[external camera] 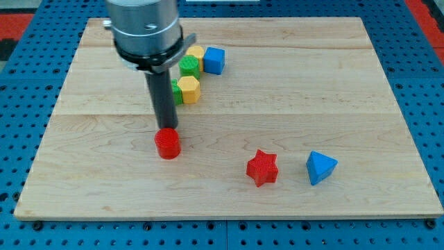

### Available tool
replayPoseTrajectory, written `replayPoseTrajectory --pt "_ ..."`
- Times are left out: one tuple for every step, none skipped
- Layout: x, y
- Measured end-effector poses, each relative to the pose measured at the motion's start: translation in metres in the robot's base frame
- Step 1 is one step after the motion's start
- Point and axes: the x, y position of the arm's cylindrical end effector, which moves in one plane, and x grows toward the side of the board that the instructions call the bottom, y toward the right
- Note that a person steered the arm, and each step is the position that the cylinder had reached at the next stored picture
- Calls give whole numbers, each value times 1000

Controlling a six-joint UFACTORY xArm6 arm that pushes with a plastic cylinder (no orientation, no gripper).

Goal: Move the red circle to the left of the red star

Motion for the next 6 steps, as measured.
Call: replayPoseTrajectory --pt "5 -10" --pt "17 -10" --pt "40 -1" --pt "64 17" --pt "70 22" --pt "70 22"
